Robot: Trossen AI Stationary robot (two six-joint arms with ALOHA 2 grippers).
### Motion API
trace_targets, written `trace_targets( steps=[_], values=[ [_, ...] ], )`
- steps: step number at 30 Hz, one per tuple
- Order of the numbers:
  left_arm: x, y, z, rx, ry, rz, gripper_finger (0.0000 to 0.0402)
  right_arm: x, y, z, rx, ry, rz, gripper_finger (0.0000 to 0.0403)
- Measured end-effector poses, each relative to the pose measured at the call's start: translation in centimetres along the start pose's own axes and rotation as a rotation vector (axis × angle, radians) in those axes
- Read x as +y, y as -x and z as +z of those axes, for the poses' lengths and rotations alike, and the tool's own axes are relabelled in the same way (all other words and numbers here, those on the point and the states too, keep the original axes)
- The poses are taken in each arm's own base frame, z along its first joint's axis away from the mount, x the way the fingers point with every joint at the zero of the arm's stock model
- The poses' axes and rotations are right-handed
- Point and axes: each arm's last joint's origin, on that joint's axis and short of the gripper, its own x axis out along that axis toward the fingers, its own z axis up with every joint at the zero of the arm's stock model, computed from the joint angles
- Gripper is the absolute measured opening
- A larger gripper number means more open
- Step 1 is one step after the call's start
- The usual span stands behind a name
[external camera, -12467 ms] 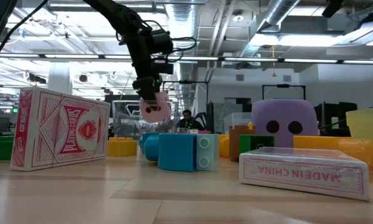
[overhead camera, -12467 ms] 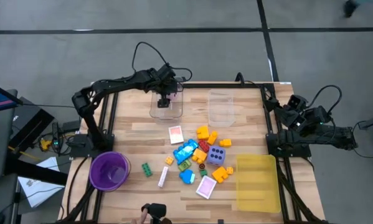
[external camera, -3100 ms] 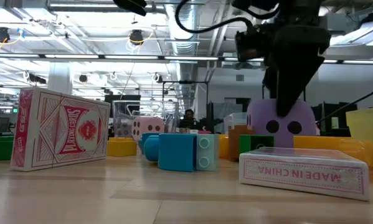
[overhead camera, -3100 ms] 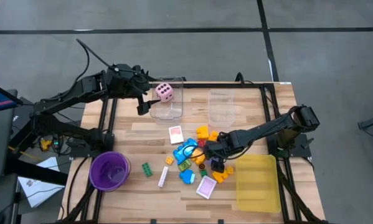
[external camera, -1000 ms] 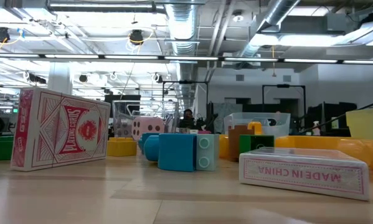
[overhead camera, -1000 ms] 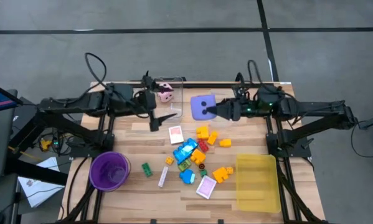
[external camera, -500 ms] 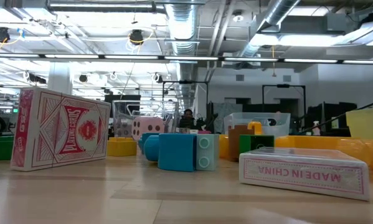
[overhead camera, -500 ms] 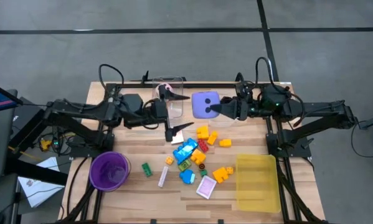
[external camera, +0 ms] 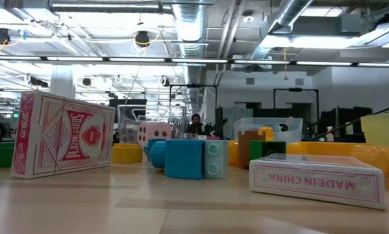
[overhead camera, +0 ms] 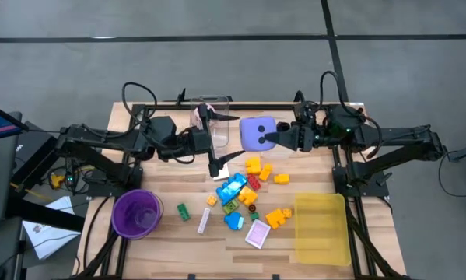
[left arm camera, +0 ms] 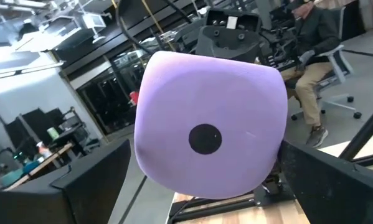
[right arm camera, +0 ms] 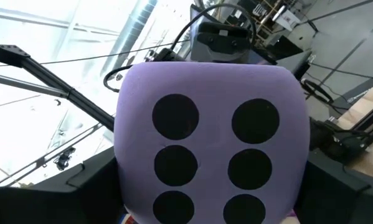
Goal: Pick & Place Toys
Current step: Put the violet dice into the left transparent bin
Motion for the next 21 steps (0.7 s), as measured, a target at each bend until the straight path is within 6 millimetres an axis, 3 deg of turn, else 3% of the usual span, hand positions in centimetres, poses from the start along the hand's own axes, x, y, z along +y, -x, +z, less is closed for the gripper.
trace_targets(
  steps=[11,21],
  values=[
    [-0.2,0.0,0.3,-0.066,0.027,-0.100,0.0400,-0.6,-1.0,-0.5,0.044,-0.037,0.014,0.0350],
    [-0.6,0.3,0.1,0.000,0.017,-0.060,0.0400,-1.2,-2.1,-0.8,0.026,-0.066,0.031,0.0350]
  ],
)
